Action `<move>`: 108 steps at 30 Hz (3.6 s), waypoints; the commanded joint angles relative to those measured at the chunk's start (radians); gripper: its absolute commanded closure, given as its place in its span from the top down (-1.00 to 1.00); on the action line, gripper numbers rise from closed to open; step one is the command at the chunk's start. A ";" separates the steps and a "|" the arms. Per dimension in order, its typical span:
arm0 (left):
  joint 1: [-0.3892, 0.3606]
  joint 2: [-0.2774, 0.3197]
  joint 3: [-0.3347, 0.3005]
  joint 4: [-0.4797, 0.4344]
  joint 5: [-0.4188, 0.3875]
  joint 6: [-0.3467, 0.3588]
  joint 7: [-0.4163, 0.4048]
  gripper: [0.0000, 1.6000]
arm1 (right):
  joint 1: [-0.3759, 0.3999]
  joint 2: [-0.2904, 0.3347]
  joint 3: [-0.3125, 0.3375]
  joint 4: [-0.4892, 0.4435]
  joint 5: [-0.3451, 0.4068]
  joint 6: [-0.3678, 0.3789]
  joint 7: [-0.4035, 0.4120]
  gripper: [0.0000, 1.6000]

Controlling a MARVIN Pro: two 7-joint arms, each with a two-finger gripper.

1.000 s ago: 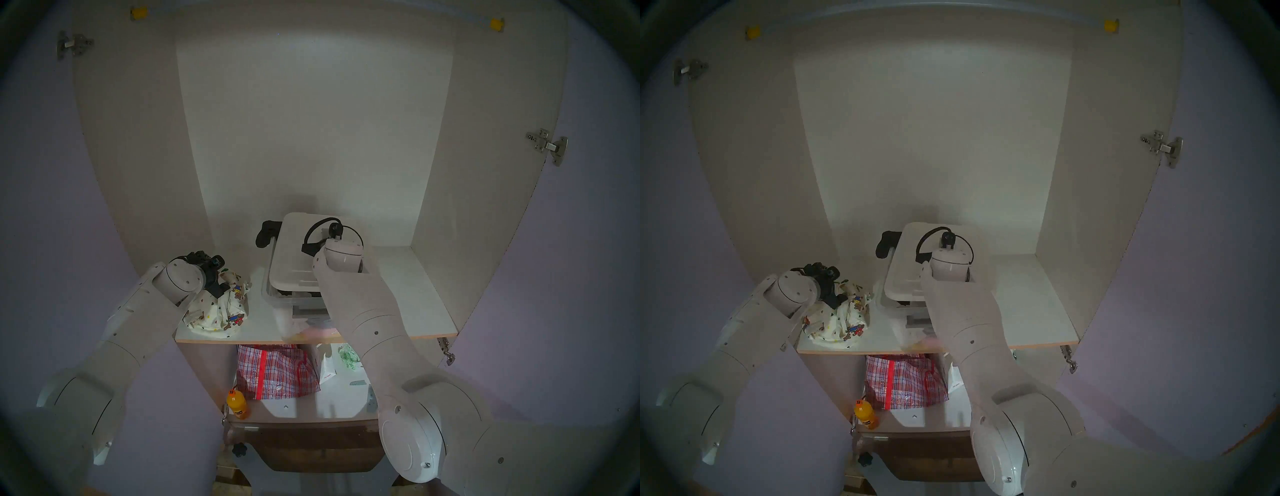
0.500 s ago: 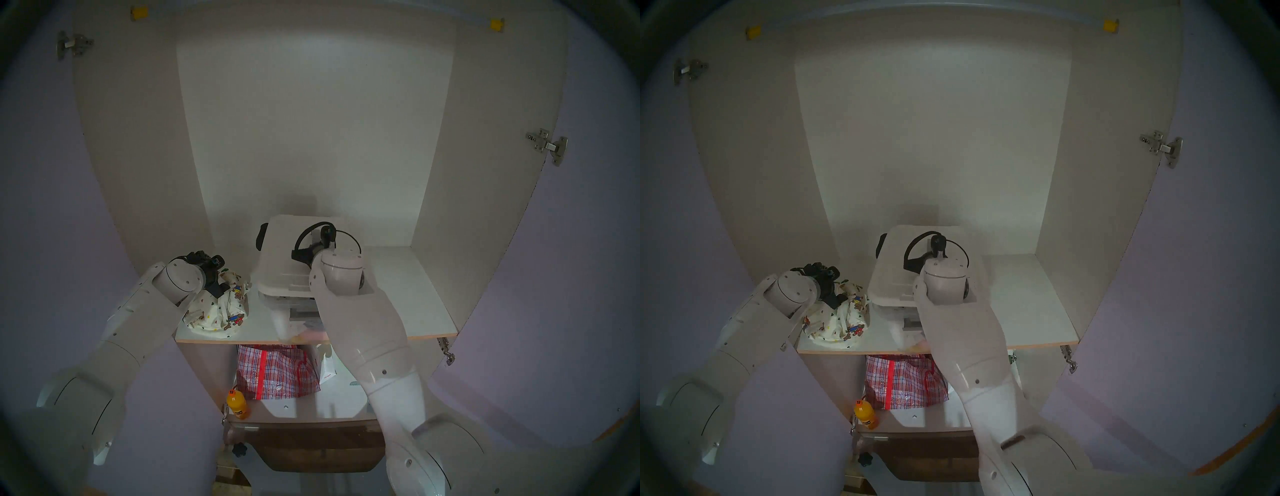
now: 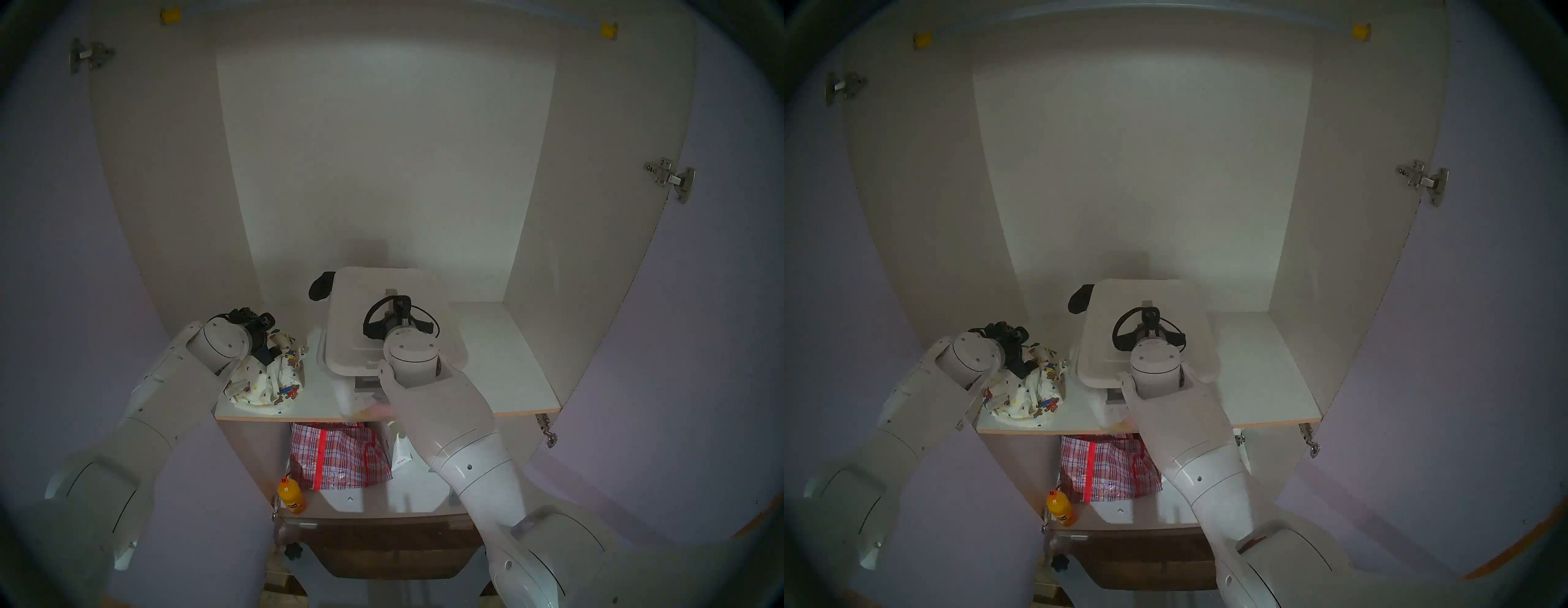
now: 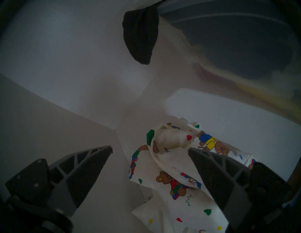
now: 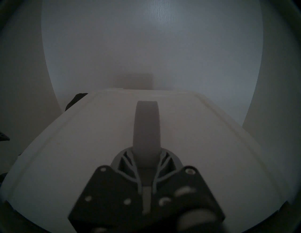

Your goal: Take clothing out of the storage bin and put the lid back on the bin

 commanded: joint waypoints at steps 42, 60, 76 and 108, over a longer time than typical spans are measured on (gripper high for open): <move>-0.028 0.001 -0.008 -0.024 -0.002 -0.005 0.002 1.00 | 0.107 0.016 -0.072 0.133 0.033 -0.005 0.176 -1.00; -0.028 0.000 -0.008 -0.022 -0.002 -0.006 0.003 1.00 | -0.094 0.062 0.025 -0.345 0.090 0.071 0.147 1.00; -0.028 0.001 -0.008 -0.024 -0.002 -0.006 0.003 1.00 | -0.309 0.319 0.164 -0.594 0.175 0.061 0.331 1.00; -0.028 0.001 -0.008 -0.023 -0.002 -0.006 0.003 1.00 | -0.264 0.436 0.303 -0.363 0.268 -0.092 0.606 1.00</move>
